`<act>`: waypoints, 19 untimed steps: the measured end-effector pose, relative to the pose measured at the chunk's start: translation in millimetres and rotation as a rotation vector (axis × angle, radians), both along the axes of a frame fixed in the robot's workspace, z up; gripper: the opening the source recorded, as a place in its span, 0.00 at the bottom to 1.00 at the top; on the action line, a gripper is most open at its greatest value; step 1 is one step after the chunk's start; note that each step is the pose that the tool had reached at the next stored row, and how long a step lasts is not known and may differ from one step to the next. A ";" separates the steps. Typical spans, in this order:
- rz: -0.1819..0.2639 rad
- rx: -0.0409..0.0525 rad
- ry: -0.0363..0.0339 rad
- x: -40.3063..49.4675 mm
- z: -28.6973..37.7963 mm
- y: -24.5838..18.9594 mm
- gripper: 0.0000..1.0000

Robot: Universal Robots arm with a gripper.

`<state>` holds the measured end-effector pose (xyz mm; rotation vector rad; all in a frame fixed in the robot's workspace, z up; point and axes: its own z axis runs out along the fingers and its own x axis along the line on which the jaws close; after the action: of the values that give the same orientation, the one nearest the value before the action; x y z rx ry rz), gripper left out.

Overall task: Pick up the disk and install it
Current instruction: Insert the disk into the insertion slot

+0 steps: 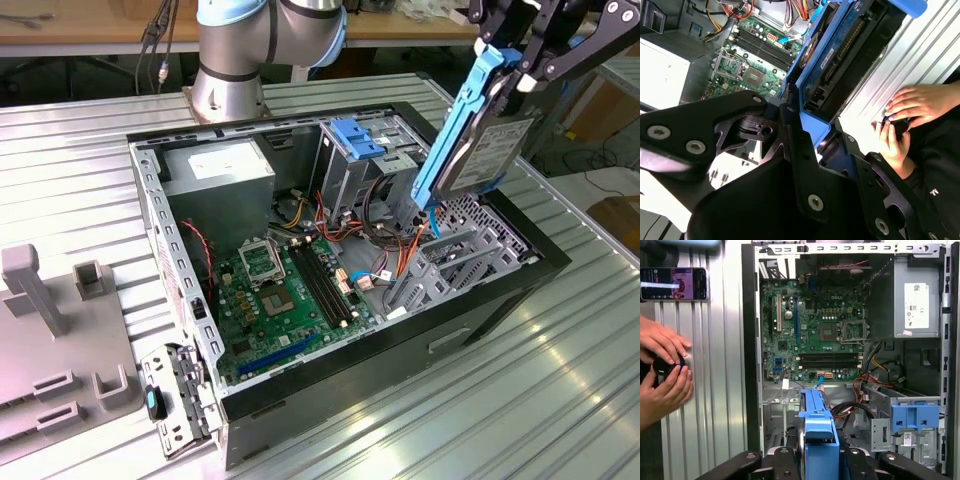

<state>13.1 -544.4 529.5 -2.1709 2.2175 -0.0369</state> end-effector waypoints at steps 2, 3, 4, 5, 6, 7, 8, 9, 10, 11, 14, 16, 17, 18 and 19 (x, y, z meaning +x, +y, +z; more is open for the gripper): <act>0.000 0.0000 0.0000 0.2 -0.2 -1.0 0.37; 0.000 0.0000 0.0000 0.3 -0.5 -2.1 0.37; 0.000 0.0000 0.0000 0.5 -0.7 -4.1 0.37; 0.000 0.0000 0.0000 0.6 -1.0 -5.8 0.37; 0.000 0.0000 0.0000 0.7 -1.4 -8.6 0.37; 0.000 0.0000 0.0000 0.8 -1.6 -10.6 0.37; 0.000 0.0001 0.0000 0.9 -1.9 -12.7 0.37; 0.000 0.0002 0.0000 1.0 -2.3 -16.1 0.37; 0.000 0.0001 0.0001 1.1 -2.4 -18.2 0.37; 0.000 0.0009 0.0000 1.3 -2.8 -21.9 0.37; 0.000 0.0013 0.0000 1.9 -4.4 -27.0 0.37; 0.000 0.0010 0.0000 2.9 -6.0 -33.9 0.37; 0.000 0.0012 0.0000 3.2 -6.6 -36.2 0.37; 0.000 0.0013 0.0000 3.6 -7.0 -37.9 0.37; 0.000 0.0012 0.0000 3.9 -7.3 -39.5 0.37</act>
<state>17.0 -583.9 522.3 -2.1704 2.2168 -0.0356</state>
